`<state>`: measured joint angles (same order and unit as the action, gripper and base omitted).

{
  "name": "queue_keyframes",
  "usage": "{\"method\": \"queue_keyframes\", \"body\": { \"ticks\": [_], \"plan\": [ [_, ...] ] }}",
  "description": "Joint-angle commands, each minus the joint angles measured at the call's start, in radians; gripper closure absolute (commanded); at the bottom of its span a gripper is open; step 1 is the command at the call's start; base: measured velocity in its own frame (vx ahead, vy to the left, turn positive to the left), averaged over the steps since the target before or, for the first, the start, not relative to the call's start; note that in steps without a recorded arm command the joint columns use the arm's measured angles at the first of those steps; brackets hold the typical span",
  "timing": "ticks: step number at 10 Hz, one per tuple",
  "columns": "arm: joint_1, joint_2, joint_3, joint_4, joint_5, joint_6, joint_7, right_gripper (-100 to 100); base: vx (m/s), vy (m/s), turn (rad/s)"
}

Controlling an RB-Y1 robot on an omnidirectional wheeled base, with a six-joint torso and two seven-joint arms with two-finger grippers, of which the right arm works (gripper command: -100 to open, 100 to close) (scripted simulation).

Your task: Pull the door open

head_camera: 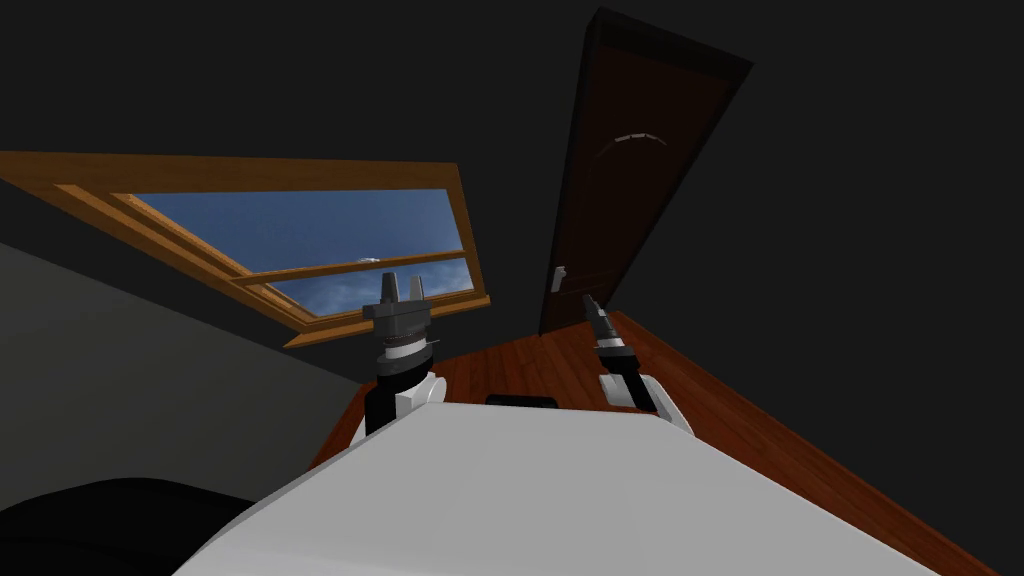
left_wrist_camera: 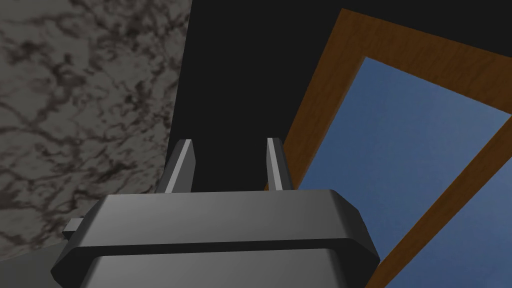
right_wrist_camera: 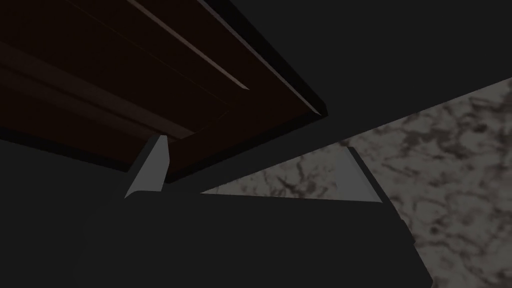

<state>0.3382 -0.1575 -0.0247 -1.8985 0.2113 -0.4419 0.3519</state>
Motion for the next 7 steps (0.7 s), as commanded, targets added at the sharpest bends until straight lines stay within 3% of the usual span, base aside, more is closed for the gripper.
{"method": "queue_keyframes", "body": {
  "ticks": [1,7],
  "plan": [
    [-0.010,-0.016,-0.005,0.037,0.027,-0.003,0.032,-100,0.144,-0.089,0.054],
    [-0.039,-0.050,-0.015,0.146,0.096,-0.020,0.114,-100,0.120,-0.065,0.047]
  ]
}}
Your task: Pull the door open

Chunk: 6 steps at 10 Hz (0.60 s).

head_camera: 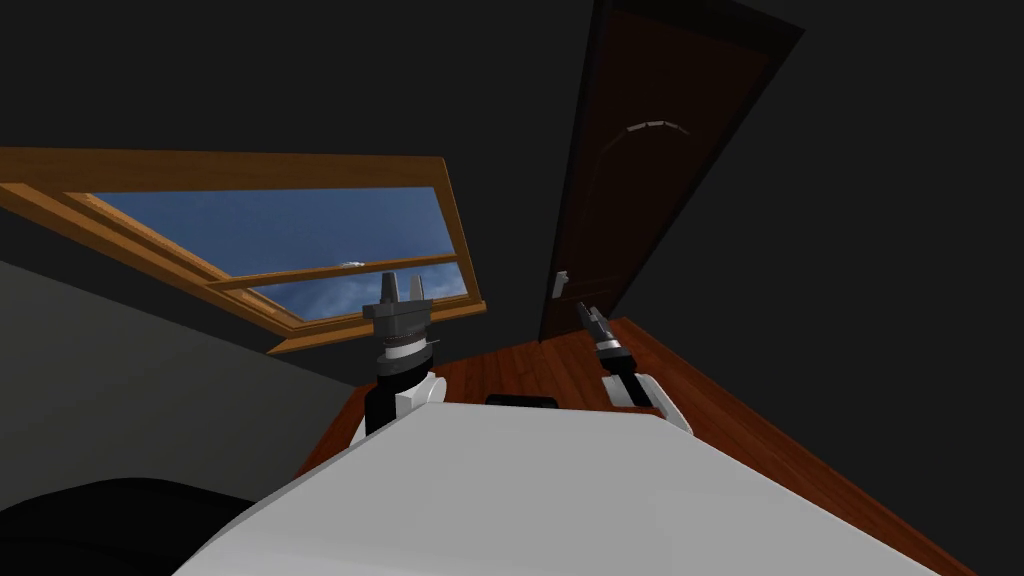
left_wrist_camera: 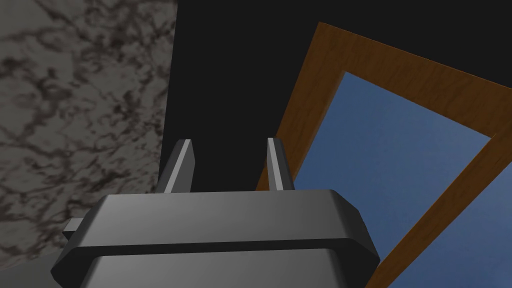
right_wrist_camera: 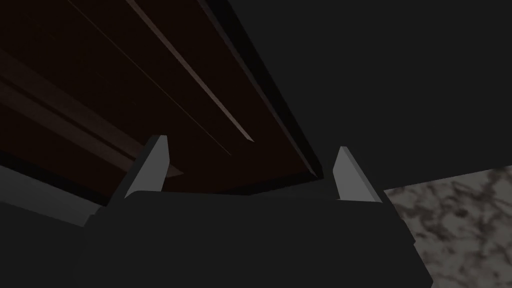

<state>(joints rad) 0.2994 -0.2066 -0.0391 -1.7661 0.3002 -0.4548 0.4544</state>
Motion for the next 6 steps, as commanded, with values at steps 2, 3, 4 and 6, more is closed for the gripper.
{"method": "queue_keyframes", "body": {
  "ticks": [2,3,4,6],
  "plan": [
    [-0.009,-0.010,-0.004,0.044,0.026,-0.012,0.034,-100,0.100,-0.064,0.037],
    [-0.017,-0.019,-0.007,0.075,0.045,-0.017,0.056,-100,0.116,-0.076,0.066],
    [-0.025,-0.027,-0.010,0.104,0.064,-0.021,0.078,-100,0.163,-0.088,0.083],
    [-0.036,-0.040,-0.014,0.147,0.091,-0.028,0.110,-100,0.177,-0.098,0.051]
  ]
}}
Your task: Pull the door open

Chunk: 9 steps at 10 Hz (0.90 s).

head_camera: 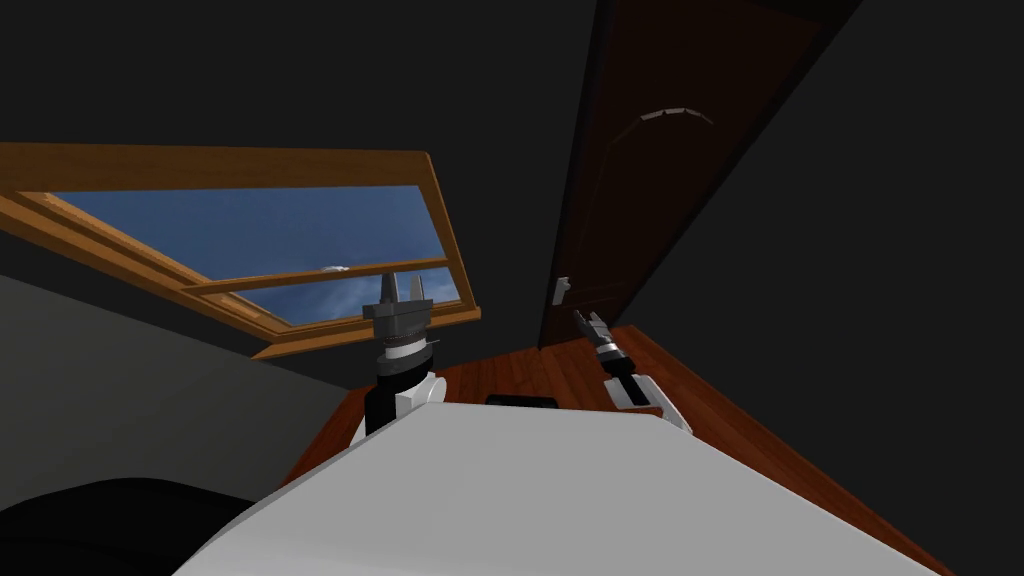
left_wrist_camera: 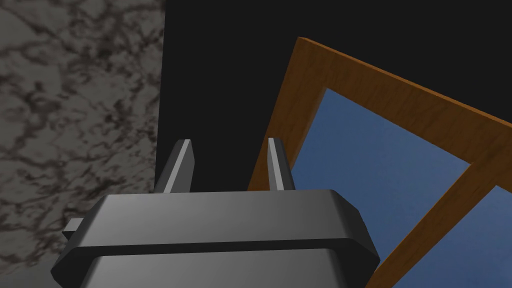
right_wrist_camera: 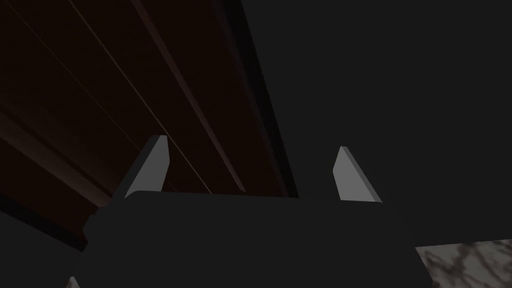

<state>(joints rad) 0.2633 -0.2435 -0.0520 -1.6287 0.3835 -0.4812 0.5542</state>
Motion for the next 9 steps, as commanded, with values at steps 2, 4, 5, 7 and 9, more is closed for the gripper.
{"method": "queue_keyframes", "body": {
  "ticks": [2,4,5,7,9],
  "plan": [
    [-0.015,-0.018,-0.006,0.062,0.041,-0.010,0.050,-100,0.137,-0.089,0.064],
    [-0.028,-0.032,-0.011,0.111,0.072,-0.017,0.086,-100,0.176,-0.092,0.059],
    [-0.034,-0.038,-0.013,0.134,0.086,-0.021,0.103,-100,0.189,-0.096,0.050],
    [-0.045,-0.049,-0.017,0.173,0.111,-0.027,0.133,-100,0.154,-0.106,0.054],
    [-0.054,-0.058,-0.020,0.207,0.133,-0.032,0.158,-100,0.109,-0.064,0.037]
  ]
}}
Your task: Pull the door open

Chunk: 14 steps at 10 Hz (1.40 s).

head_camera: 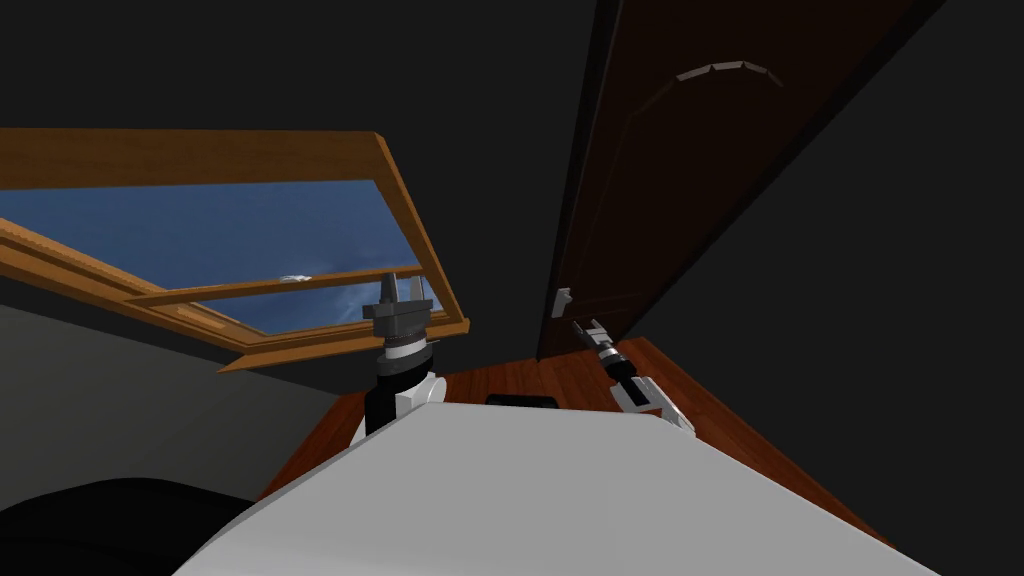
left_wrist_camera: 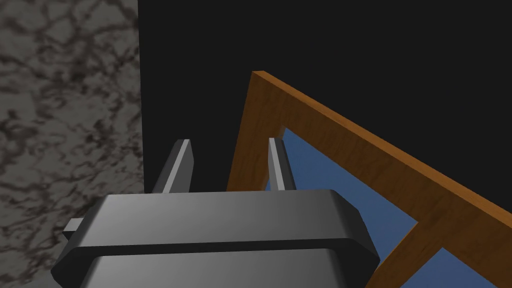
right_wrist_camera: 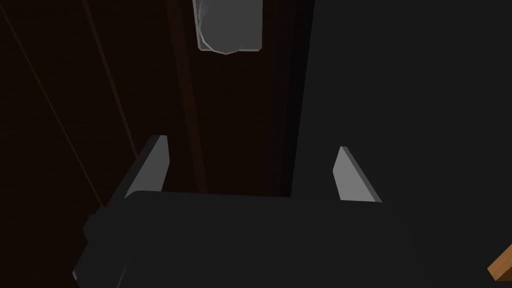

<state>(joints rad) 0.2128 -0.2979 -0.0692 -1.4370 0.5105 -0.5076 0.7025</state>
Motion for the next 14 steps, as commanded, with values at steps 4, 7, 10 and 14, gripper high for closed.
{"method": "queue_keyframes", "body": {
  "ticks": [4,7,10,14],
  "plan": [
    [-0.012,-0.014,-0.008,0.052,0.028,-0.014,0.036,-100,0.101,-0.046,0.032],
    [-0.074,0.036,-0.074,0.106,0.023,0.030,0.091,-100,0.049,-0.042,0.299],
    [-0.129,0.080,-0.132,0.151,0.018,0.071,0.138,-100,0.062,-0.081,0.281],
    [-0.154,0.097,-0.160,0.175,0.015,0.083,0.158,100,0.033,-0.035,0.131]
  ]
}}
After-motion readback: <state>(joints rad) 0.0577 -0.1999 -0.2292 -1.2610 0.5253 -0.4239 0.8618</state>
